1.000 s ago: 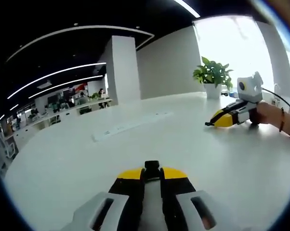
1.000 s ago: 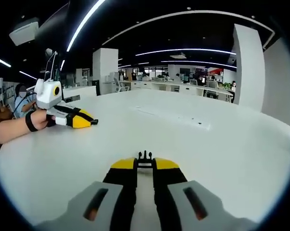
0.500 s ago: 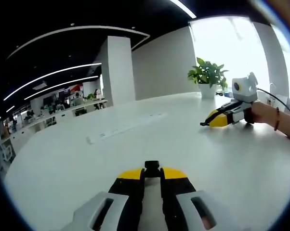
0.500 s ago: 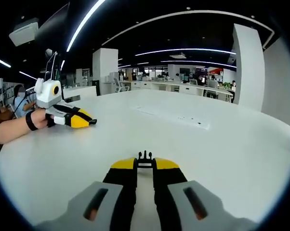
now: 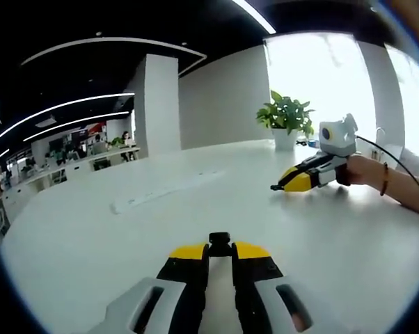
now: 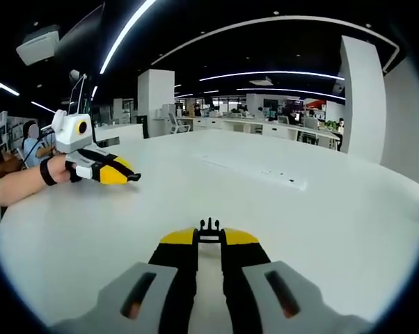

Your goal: Snap the two parts of the plastic buckle together until the buckle closes and remains connected.

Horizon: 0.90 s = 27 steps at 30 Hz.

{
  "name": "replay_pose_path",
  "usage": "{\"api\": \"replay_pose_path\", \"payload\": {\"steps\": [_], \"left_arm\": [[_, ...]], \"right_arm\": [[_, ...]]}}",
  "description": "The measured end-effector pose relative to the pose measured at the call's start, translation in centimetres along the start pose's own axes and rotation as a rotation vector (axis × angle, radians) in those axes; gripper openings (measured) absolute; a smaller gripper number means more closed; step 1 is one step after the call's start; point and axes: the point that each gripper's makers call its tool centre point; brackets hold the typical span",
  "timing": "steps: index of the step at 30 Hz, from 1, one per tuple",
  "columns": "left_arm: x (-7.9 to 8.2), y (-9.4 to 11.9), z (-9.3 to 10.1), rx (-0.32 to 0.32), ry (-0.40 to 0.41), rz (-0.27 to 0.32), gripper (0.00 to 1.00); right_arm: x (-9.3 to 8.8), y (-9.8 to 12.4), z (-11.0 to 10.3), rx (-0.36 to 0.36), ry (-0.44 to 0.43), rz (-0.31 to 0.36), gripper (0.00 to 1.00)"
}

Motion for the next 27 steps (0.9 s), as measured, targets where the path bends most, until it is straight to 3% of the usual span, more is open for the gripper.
{"api": "replay_pose_path", "payload": {"steps": [18, 27], "left_arm": [[1.6, 1.4, -0.1, -0.013, 0.047, 0.052, 0.12], [1.9, 1.4, 0.3, -0.013, 0.031, 0.055, 0.12]], "right_arm": [[1.1, 0.4, -0.5, -0.002, 0.013, 0.026, 0.11], [1.7, 0.6, -0.6, -0.005, 0.02, 0.04, 0.11]]}}
Point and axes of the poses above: the point that each gripper's makers call its tool centre point, and the gripper's own axes: y roughly backward along the fingers, z roughly to its right, x roughly out of its top, and after that the axes turned 9 degrees about -z, right-handed
